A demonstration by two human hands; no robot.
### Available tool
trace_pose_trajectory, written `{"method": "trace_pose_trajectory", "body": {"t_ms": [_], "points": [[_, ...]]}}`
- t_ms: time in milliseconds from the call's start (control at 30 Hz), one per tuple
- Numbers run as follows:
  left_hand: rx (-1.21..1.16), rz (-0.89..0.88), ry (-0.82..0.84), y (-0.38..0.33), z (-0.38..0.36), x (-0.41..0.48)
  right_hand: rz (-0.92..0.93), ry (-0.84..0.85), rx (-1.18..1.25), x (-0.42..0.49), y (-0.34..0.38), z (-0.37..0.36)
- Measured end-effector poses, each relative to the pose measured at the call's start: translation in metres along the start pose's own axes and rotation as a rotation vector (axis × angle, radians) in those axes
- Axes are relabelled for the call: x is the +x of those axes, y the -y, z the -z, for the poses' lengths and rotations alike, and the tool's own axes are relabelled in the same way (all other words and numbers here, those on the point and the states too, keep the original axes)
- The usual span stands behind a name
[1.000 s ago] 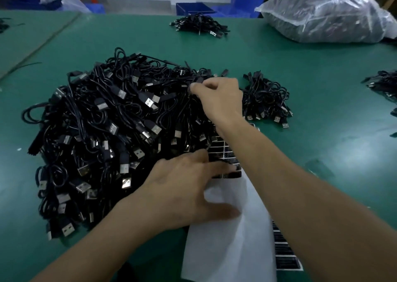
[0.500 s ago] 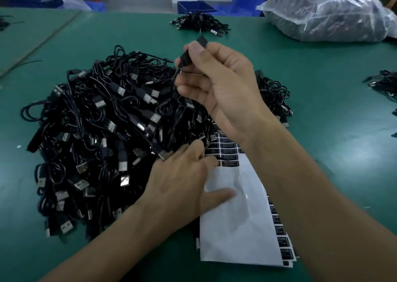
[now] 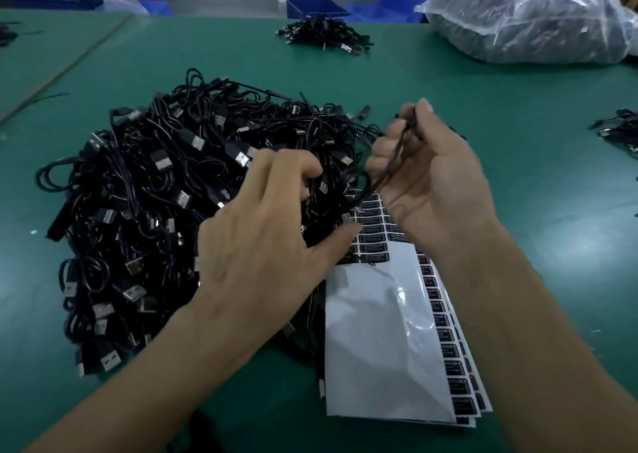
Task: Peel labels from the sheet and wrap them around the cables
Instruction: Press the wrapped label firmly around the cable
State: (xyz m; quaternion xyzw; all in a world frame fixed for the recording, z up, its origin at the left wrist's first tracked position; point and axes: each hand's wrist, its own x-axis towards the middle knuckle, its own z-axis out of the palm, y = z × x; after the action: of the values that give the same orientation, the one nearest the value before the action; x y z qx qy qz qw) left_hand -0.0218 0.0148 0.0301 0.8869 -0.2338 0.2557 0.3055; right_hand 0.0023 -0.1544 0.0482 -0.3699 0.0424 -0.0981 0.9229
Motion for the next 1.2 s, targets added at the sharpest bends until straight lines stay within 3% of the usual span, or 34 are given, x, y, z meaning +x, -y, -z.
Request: {"method": "trace_pose_trajectory", "body": {"t_ms": [133,333,633,733,867,1067,1200], "points": [[-0.02,0.006,0.132,-0.002,0.002,0.001,-0.002,0.014,-0.131,-0.01,0.004,0.004],[-0.43,0.162,0.392,0.001,0.007,0.006,-0.059,0.026,-0.36,-0.022,0.014,0.027],[-0.49,0.328,0.679,0.015,0.001,0.005,-0.196,0.048,-0.611,-0.04,-0.001,0.054],[-0.457,0.302,0.631,0.014,-0.006,0.001,-0.156,0.091,-0.734,-0.042,-0.004,0.055],[-0.246,0.156,0.557,0.012,-0.019,-0.007,-0.117,0.107,-0.861,-0.044,-0.006,0.056],[-0.163,0.069,0.386,0.002,-0.036,-0.027,0.106,-0.294,-1.276,-0.041,0.01,0.084],[-0.142,0.099,0.407,0.002,-0.044,-0.032,-0.09,-0.307,-1.16,-0.042,0.013,0.085]]}}
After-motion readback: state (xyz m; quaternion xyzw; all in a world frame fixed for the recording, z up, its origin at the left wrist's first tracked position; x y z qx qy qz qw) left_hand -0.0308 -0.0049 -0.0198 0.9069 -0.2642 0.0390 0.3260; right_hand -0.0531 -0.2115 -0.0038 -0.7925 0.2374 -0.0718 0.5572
